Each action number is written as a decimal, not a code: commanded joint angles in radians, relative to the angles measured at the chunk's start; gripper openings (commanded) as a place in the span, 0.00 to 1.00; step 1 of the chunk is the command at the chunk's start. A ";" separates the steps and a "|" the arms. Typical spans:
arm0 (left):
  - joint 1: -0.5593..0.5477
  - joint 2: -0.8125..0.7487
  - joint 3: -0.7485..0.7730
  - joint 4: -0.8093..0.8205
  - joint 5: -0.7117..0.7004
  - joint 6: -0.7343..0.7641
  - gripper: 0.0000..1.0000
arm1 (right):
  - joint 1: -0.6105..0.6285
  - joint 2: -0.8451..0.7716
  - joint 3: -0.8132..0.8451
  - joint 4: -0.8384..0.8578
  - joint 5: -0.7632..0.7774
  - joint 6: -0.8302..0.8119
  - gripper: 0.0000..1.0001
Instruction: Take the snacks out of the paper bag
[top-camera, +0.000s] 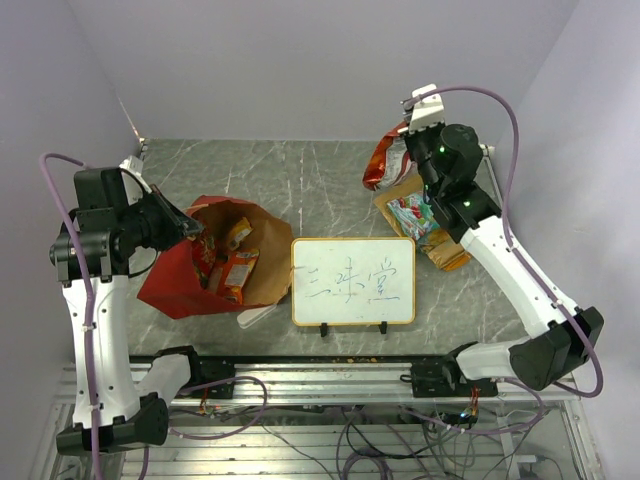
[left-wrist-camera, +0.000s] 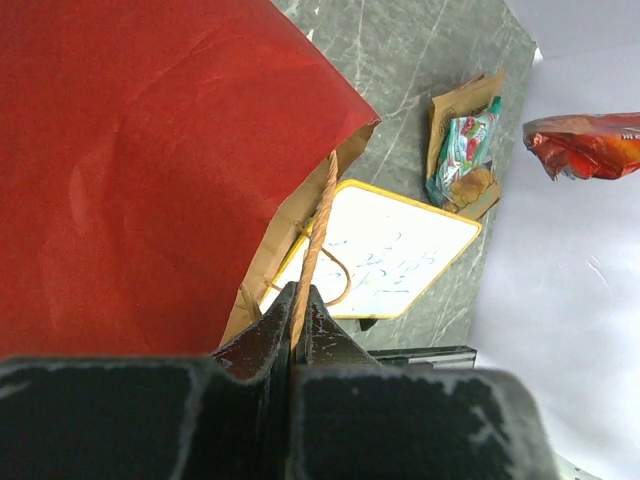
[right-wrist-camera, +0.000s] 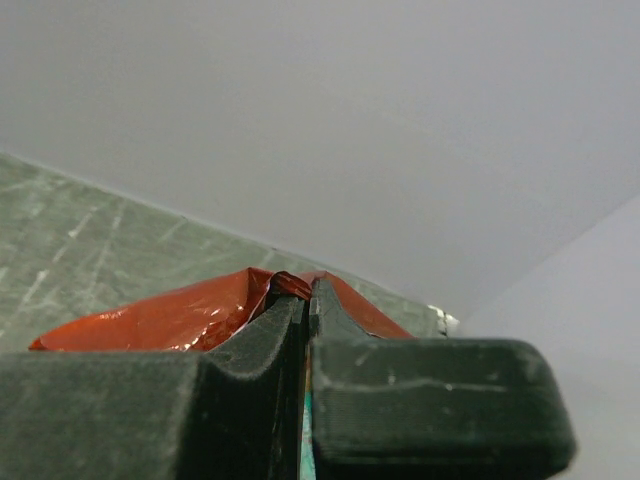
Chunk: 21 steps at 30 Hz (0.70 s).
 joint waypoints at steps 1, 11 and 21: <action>-0.005 0.010 0.028 0.029 0.038 0.006 0.07 | -0.066 -0.008 -0.021 -0.009 0.004 0.008 0.00; -0.006 0.007 0.038 0.015 0.058 -0.007 0.07 | -0.230 -0.035 -0.120 -0.074 0.002 0.017 0.00; -0.006 0.024 0.049 0.007 0.049 0.005 0.07 | -0.366 -0.049 -0.263 0.027 0.107 -0.056 0.00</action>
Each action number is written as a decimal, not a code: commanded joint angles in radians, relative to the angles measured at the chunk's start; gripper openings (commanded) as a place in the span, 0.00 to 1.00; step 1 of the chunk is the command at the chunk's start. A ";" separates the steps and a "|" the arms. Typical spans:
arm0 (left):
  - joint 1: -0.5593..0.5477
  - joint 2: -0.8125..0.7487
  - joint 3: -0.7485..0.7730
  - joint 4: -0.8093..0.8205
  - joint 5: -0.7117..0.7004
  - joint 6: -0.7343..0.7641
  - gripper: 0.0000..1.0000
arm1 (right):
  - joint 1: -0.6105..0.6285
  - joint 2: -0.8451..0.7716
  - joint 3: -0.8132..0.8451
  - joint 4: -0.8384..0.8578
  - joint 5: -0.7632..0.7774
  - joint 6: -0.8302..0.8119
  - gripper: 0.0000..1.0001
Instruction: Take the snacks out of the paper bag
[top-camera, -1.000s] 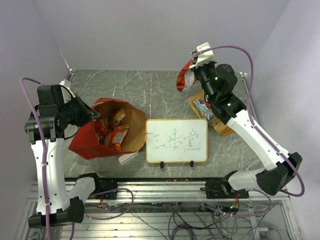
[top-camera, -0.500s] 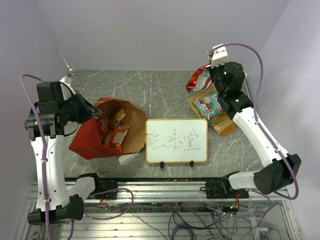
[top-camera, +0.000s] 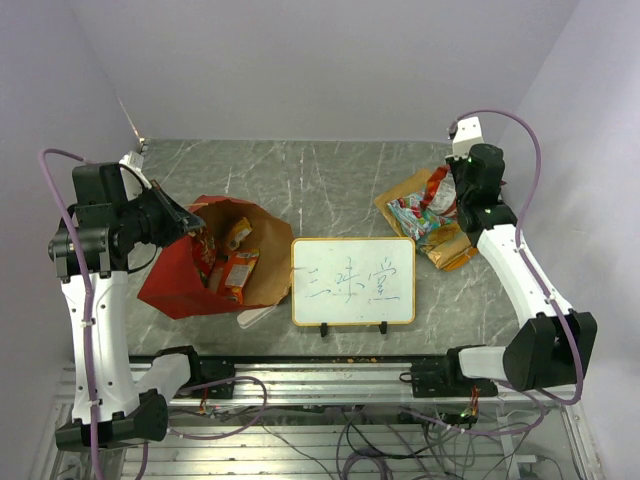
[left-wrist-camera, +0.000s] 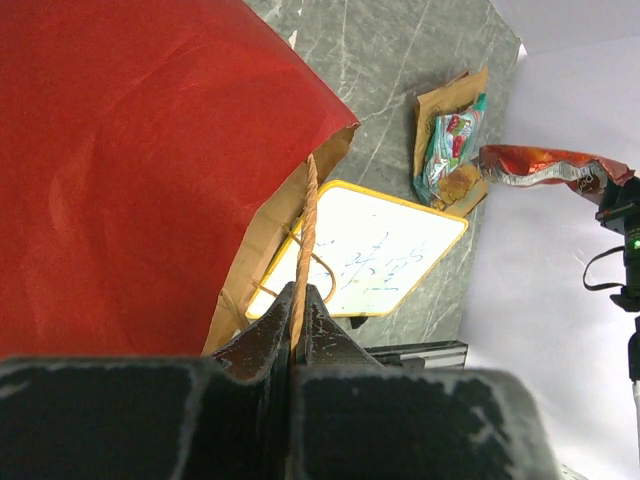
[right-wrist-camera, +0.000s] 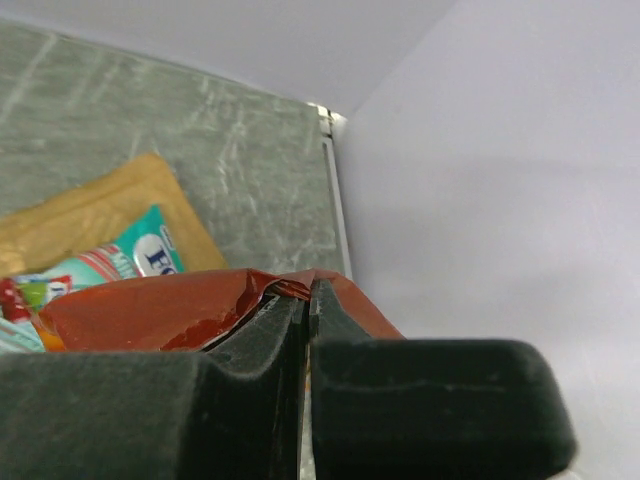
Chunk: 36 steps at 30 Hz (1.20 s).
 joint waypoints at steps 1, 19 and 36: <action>-0.005 0.004 0.025 0.007 0.017 0.009 0.07 | -0.039 -0.010 -0.024 0.114 0.060 -0.051 0.00; -0.005 0.053 0.034 -0.043 0.034 0.092 0.07 | -0.089 0.141 0.005 -0.083 0.100 -0.040 0.00; -0.007 0.078 0.006 -0.026 0.063 0.109 0.07 | 0.119 0.077 -0.012 -0.524 0.025 0.301 0.00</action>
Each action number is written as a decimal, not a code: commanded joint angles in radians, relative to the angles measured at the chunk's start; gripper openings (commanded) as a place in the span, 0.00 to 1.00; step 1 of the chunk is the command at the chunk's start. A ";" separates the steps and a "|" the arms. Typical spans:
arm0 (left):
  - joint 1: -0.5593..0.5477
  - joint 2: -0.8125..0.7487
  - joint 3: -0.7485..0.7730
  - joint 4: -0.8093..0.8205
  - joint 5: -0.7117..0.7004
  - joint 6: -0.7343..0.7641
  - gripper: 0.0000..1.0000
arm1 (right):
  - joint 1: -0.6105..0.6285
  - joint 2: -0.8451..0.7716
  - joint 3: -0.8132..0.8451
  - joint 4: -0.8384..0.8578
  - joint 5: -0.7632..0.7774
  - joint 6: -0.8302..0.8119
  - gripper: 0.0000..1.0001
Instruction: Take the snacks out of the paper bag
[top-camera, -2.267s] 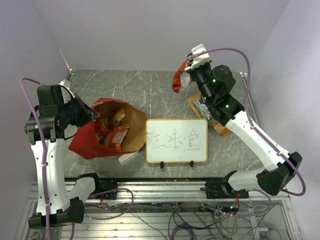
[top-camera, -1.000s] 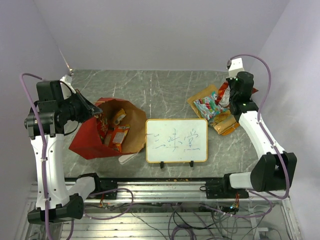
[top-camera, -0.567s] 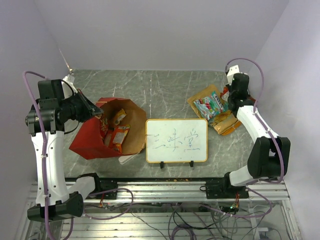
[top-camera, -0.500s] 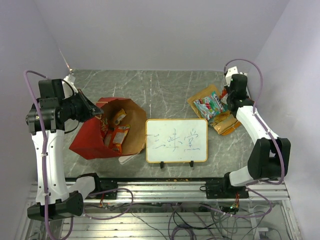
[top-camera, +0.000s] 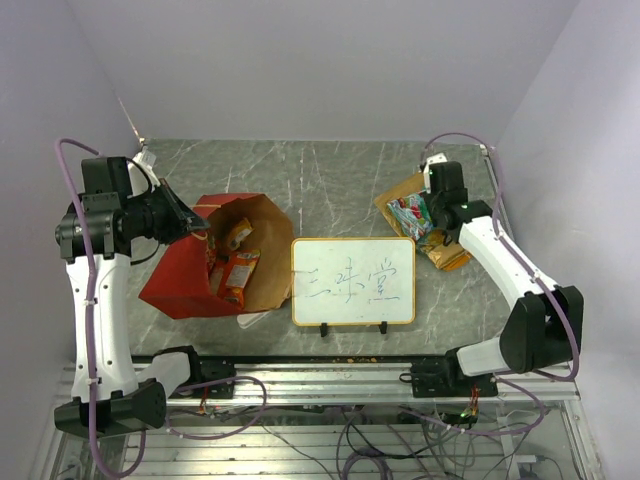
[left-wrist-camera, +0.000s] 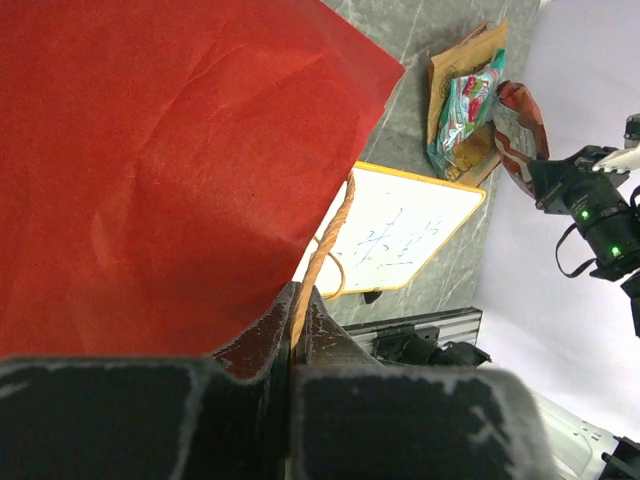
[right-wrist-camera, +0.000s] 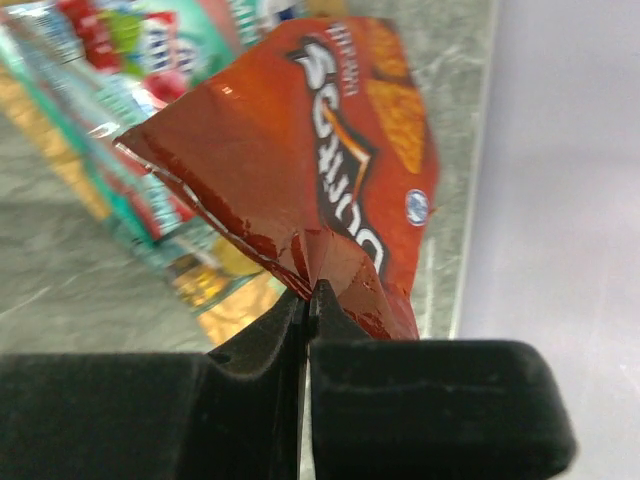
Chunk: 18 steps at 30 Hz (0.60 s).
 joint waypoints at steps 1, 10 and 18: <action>-0.005 0.014 0.023 -0.010 0.003 0.029 0.07 | 0.051 -0.025 0.000 -0.119 -0.045 0.169 0.00; -0.007 0.023 0.033 0.017 -0.003 0.014 0.07 | 0.054 0.005 -0.088 -0.086 -0.195 0.284 0.00; -0.007 0.015 0.059 0.003 -0.019 0.019 0.07 | 0.052 -0.012 -0.226 0.043 -0.256 0.366 0.00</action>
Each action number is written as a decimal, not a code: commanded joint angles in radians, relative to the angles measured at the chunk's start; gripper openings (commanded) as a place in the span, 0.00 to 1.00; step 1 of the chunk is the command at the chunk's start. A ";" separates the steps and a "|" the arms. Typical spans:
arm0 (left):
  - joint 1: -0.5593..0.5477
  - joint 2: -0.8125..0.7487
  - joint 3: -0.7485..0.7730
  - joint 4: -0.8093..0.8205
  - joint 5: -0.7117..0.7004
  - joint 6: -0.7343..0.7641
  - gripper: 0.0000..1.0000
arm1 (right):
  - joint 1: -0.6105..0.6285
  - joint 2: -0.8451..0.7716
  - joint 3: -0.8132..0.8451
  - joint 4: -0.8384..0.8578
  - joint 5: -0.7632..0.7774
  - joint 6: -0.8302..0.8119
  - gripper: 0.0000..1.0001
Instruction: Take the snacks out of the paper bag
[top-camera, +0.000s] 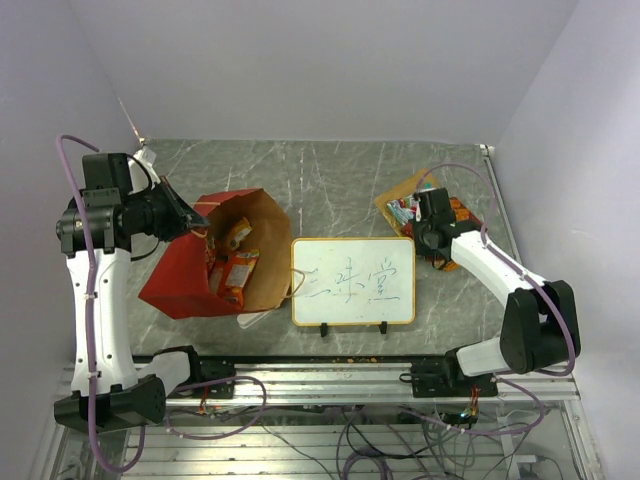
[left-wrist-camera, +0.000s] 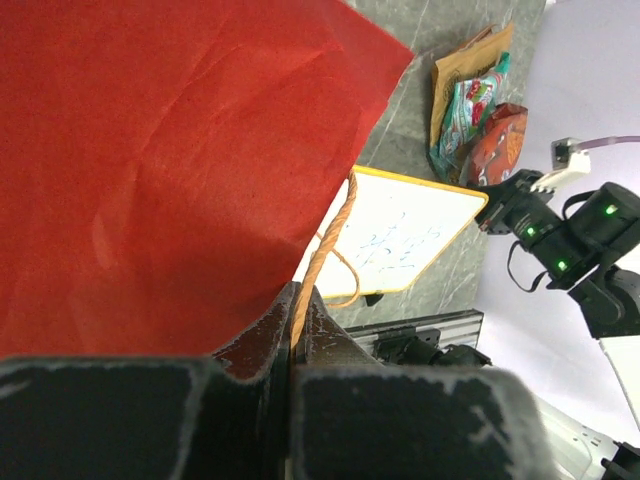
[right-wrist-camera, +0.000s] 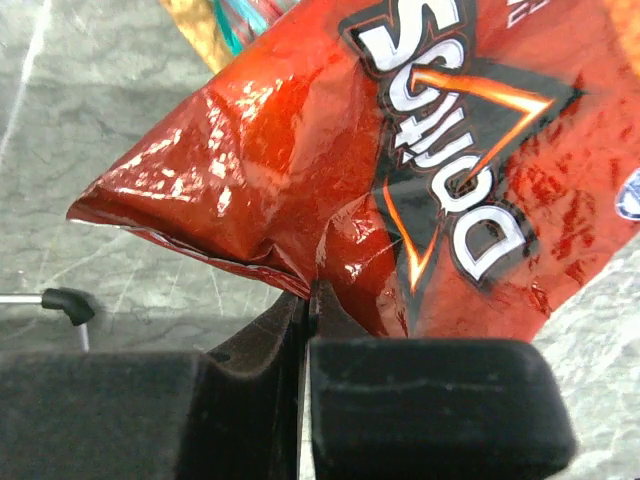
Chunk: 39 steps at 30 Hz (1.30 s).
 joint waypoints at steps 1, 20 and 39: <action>-0.007 -0.010 0.062 -0.005 -0.021 0.018 0.07 | -0.001 -0.012 -0.077 0.109 -0.038 0.035 0.00; -0.006 -0.052 0.022 -0.002 -0.017 0.013 0.07 | -0.001 -0.188 -0.008 0.060 -0.015 -0.091 0.43; -0.006 -0.064 0.013 -0.011 -0.045 -0.029 0.07 | 0.184 -0.106 0.196 0.391 -0.482 -0.244 0.59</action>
